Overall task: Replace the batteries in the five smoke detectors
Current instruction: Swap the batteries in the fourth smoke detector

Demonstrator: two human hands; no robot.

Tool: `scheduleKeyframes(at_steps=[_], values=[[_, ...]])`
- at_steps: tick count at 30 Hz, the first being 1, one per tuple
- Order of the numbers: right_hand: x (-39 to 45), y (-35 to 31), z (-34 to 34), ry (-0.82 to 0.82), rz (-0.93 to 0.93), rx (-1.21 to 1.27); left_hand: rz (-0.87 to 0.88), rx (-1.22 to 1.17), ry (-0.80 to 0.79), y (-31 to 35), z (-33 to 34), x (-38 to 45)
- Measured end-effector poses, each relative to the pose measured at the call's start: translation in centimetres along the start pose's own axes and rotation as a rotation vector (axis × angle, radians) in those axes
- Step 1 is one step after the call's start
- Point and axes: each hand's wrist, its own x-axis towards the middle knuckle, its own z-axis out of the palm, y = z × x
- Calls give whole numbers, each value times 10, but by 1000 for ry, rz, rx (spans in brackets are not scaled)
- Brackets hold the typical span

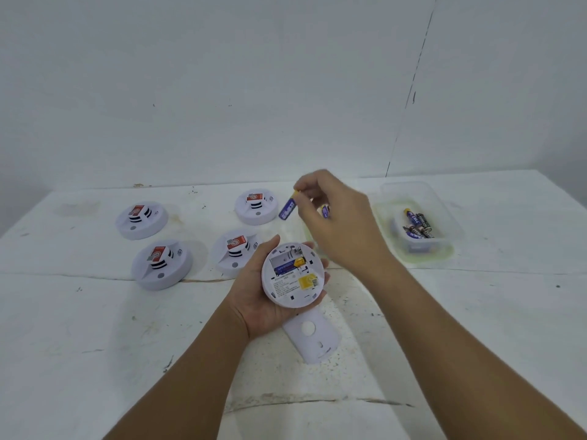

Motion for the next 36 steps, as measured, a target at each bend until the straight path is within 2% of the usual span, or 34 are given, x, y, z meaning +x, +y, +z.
scheduleKeyframes(at_steps=[7,11,16,19,25,31,36], values=[[-65,29,32,136,277,369,10,30,-53,-3,3,-3],[-82,30,39,171,260,421,9,33,-45,-2,1,-4],[-88,25,46,133,243,437,4,2,-49,-2,3,-6],[-86,24,48,97,179,360,-8,-12,-57,-1,2,-4],[-78,24,58,59,-64,46,-52,-48,-111,-3,1,-3],[-75,35,65,97,-52,17,-60,-39,-148,-2,2,-6],[-71,44,61,97,-129,-102,-64,-34,-135,-1,4,-7]])
